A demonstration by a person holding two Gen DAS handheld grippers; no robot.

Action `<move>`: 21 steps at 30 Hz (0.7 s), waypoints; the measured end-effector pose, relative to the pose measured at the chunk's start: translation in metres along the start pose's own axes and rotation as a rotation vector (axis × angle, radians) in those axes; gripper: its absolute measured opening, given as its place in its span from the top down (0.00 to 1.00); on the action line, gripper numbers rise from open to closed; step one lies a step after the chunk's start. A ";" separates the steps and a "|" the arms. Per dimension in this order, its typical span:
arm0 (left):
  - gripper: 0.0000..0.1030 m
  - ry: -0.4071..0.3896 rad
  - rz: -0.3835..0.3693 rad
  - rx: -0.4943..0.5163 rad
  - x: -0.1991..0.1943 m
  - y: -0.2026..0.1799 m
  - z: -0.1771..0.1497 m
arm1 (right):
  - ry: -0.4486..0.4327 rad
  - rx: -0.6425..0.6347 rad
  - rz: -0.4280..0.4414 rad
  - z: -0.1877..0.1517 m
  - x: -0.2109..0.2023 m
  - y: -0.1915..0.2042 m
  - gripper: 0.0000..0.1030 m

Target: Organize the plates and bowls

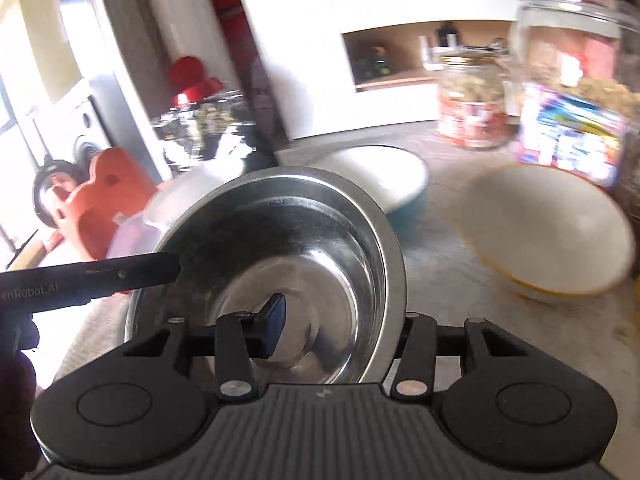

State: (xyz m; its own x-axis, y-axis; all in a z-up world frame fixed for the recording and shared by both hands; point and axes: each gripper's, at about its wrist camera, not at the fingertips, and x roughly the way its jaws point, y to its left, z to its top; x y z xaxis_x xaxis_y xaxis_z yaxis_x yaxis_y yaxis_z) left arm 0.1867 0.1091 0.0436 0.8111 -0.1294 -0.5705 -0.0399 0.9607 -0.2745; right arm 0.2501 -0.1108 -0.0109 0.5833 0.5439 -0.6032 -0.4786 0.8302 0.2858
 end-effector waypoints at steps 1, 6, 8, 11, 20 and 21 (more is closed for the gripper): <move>0.65 -0.005 0.033 -0.018 -0.003 0.010 0.000 | 0.007 -0.017 0.012 0.001 0.009 0.010 0.55; 0.65 0.024 0.171 -0.087 -0.005 0.057 -0.012 | 0.073 -0.111 0.052 -0.004 0.057 0.055 0.55; 0.67 0.041 0.185 -0.082 -0.002 0.064 -0.017 | 0.097 -0.116 0.048 -0.009 0.067 0.059 0.55; 0.70 0.058 0.198 -0.047 0.005 0.064 -0.021 | 0.103 -0.123 0.024 -0.013 0.070 0.060 0.55; 0.71 0.060 0.275 -0.022 0.014 0.065 -0.028 | 0.069 -0.196 0.011 -0.021 0.060 0.057 0.56; 0.69 0.060 0.276 -0.031 0.013 0.068 -0.028 | 0.069 -0.195 0.012 -0.021 0.059 0.056 0.56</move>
State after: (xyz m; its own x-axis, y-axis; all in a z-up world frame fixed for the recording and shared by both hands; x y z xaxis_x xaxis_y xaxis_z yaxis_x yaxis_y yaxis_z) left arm 0.1784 0.1655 -0.0041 0.7308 0.1210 -0.6718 -0.2733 0.9537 -0.1255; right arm 0.2440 -0.0345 -0.0460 0.5338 0.5380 -0.6524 -0.6070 0.7809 0.1473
